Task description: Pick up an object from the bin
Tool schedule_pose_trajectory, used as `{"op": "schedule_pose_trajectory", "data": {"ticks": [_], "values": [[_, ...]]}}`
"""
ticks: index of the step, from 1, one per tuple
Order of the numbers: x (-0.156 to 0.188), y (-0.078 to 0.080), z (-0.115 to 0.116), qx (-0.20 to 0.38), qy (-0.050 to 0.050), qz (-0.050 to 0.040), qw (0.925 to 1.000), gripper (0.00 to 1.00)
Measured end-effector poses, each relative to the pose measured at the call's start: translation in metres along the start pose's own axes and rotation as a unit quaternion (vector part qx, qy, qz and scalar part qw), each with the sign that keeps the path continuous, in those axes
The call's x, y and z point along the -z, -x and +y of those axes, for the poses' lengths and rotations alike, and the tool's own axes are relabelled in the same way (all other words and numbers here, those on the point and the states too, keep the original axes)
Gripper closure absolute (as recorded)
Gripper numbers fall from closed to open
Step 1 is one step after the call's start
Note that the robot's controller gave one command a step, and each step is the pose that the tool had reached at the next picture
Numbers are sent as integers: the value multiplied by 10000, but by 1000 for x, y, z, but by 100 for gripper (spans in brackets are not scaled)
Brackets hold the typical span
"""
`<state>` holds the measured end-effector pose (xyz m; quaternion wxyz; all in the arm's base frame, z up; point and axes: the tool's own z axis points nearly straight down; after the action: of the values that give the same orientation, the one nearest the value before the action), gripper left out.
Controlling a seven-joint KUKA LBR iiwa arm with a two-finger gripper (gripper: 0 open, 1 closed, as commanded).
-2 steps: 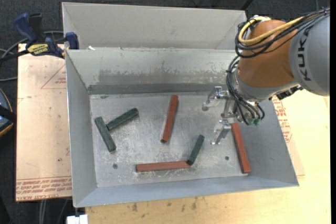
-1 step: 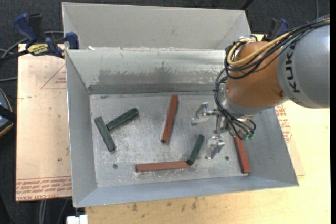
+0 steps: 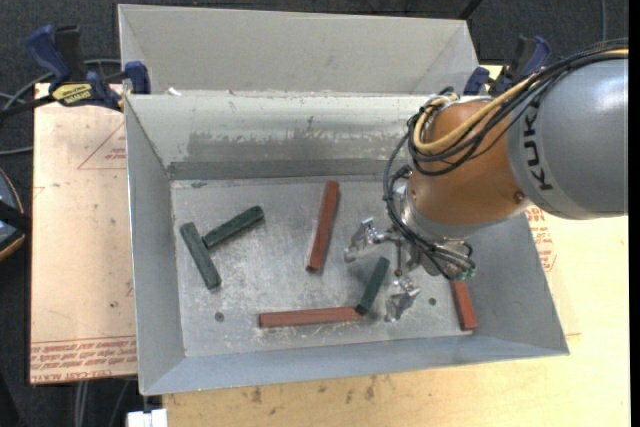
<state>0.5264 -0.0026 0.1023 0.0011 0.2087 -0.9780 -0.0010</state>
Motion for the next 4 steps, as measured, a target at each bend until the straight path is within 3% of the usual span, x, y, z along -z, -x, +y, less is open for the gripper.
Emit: {"op": "schedule_pose_trajectory", "data": {"ticks": [1,2,3,4], "values": [[15,1,5,-669,-8,-23,9978,0],[-13,4,8,134,-18,-32,9999,0],[-25,5,28,-540,-54,-76,9985,100],[-25,5,28,-540,-53,-76,9985,100]]}}
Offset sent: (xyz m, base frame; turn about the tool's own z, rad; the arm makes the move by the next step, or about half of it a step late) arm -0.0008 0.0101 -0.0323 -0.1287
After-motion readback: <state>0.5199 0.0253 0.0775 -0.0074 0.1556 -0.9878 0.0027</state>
